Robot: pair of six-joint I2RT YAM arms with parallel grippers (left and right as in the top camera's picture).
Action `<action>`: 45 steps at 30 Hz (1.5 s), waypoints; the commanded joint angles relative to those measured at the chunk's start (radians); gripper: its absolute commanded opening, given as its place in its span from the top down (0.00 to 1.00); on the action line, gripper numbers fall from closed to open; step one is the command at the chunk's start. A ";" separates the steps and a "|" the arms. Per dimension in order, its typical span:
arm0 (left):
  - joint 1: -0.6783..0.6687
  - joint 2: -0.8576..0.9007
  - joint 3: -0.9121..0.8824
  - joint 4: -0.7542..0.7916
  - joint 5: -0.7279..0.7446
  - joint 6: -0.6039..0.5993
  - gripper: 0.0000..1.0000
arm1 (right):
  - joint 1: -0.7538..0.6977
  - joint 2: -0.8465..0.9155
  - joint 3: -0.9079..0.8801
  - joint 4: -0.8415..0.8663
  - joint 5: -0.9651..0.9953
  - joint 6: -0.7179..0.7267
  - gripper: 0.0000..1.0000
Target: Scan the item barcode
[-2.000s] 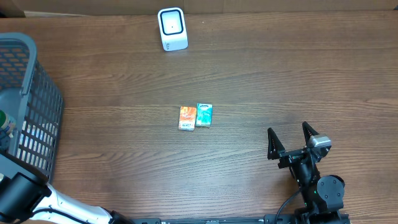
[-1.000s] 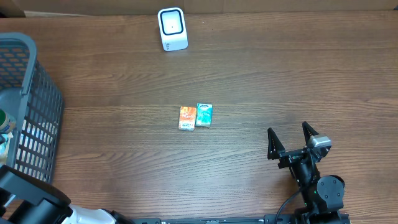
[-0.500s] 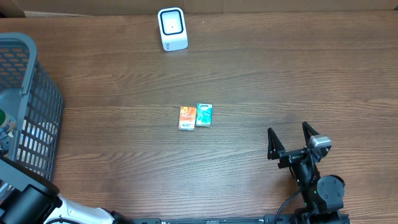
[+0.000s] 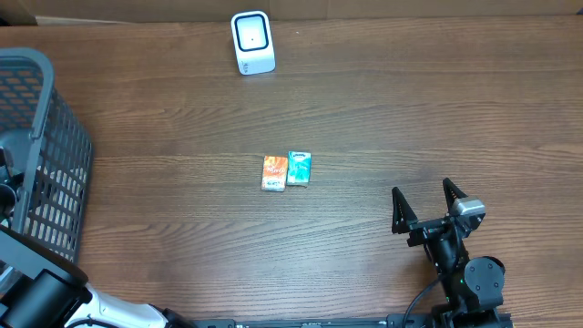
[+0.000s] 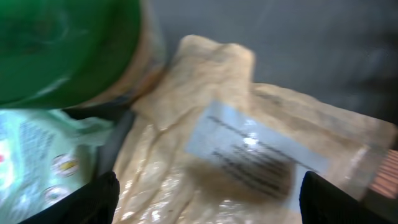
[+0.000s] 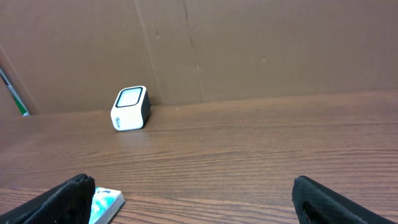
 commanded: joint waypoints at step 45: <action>-0.045 0.213 0.233 -0.297 0.018 -0.086 0.86 | -0.005 -0.011 -0.011 0.003 -0.005 0.003 0.00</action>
